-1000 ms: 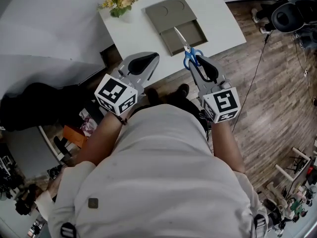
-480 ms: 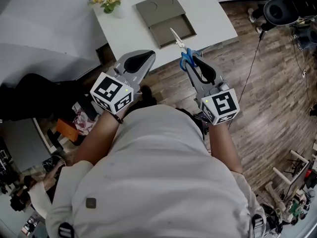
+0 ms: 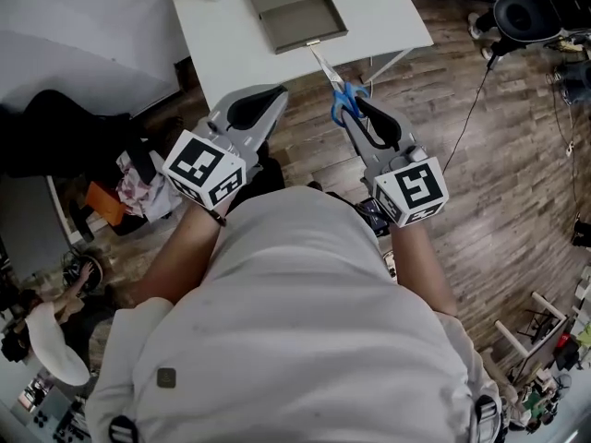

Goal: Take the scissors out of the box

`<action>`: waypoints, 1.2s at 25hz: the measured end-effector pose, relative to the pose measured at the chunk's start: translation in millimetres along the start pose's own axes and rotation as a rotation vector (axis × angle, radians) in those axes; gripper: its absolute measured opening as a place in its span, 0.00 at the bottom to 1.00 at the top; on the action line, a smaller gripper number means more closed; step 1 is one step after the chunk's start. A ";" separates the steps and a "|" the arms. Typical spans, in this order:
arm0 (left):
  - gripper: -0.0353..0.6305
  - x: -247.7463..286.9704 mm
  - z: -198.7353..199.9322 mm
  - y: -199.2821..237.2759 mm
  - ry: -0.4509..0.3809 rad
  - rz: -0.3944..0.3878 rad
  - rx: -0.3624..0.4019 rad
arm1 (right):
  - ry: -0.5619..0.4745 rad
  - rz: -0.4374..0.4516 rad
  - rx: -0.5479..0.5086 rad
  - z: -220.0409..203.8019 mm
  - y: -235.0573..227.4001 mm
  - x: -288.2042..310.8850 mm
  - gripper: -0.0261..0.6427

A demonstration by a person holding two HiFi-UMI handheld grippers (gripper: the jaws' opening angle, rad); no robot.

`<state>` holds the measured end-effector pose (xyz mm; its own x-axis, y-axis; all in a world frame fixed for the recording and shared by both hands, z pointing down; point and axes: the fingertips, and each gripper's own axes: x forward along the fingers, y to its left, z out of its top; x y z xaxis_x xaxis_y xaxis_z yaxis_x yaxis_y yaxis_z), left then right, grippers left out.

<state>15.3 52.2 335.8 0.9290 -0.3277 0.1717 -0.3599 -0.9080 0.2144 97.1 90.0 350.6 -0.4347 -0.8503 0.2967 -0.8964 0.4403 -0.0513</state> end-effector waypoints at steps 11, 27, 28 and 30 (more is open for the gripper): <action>0.06 -27.1 -28.1 -77.7 0.012 0.098 -0.005 | -0.031 0.089 -0.002 -23.8 30.4 -68.7 0.19; 0.06 -53.2 -23.3 -100.5 -0.013 0.143 0.010 | -0.065 0.105 -0.013 -22.2 49.5 -91.9 0.19; 0.06 -55.1 -23.6 -101.6 -0.015 0.147 0.008 | -0.066 0.106 -0.013 -22.0 50.6 -92.3 0.19; 0.06 -59.2 -22.9 -103.2 -0.018 0.153 0.007 | -0.070 0.105 -0.011 -20.8 52.6 -93.6 0.19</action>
<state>-4.5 171.3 325.5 0.8648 -0.4672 0.1841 -0.4970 -0.8489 0.1800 92.4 198.7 340.0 -0.5314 -0.8173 0.2227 -0.8448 0.5309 -0.0677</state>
